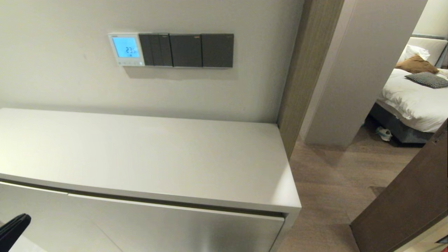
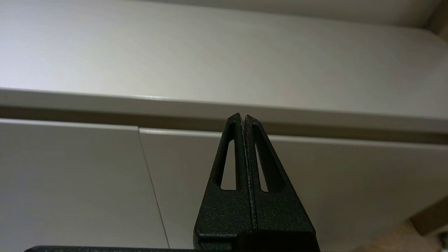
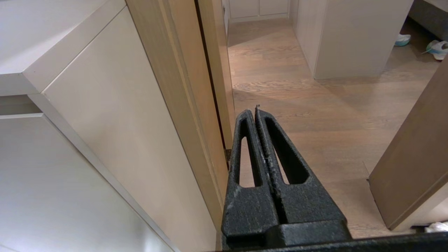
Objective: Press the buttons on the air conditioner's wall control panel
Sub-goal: Turn off the central air conditioner
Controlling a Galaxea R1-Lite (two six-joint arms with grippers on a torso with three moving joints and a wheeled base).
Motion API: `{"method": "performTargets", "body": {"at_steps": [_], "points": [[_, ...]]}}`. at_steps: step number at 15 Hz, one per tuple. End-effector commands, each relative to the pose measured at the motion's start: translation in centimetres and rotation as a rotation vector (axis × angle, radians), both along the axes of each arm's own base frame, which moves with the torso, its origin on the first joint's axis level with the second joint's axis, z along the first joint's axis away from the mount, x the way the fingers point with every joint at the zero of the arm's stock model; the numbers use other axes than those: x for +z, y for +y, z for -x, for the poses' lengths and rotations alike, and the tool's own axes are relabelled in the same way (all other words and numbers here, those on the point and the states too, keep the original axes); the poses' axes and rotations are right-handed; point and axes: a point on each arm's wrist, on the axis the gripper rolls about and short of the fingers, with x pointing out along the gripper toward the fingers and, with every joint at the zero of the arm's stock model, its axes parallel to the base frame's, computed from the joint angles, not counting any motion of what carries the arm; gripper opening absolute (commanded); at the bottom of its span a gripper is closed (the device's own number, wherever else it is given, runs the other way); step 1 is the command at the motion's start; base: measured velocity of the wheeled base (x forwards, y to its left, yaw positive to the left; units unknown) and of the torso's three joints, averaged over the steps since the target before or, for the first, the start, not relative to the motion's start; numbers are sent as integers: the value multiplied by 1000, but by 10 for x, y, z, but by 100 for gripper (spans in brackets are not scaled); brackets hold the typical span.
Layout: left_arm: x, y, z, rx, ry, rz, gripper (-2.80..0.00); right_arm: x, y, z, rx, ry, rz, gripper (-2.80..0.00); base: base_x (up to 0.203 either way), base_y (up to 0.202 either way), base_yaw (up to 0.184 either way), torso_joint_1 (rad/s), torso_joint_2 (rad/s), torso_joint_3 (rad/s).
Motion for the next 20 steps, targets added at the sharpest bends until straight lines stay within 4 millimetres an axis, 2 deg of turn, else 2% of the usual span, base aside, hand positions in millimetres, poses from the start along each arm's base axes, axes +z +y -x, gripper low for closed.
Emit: {"method": "performTargets", "body": {"at_steps": [1,4,11,16,20], "points": [[-10,-3,19,-22,-29,-4,-280,0,0,0,1,3,0,-280,0,0,0,0,0,0],[-25,-4,29,-40,7,-6,-280,0,0,0,1,3,0,-280,0,0,0,0,0,0],[-47,-4,35,-162,39,-67,-280,0,0,0,1,3,0,-280,0,0,0,0,0,0],[-55,-2,49,-54,-31,-127,-280,0,0,0,1,3,0,-280,0,0,0,0,0,0],[-57,0,52,6,-56,-130,-280,0,0,0,1,3,0,-280,0,0,0,0,0,0]]}}
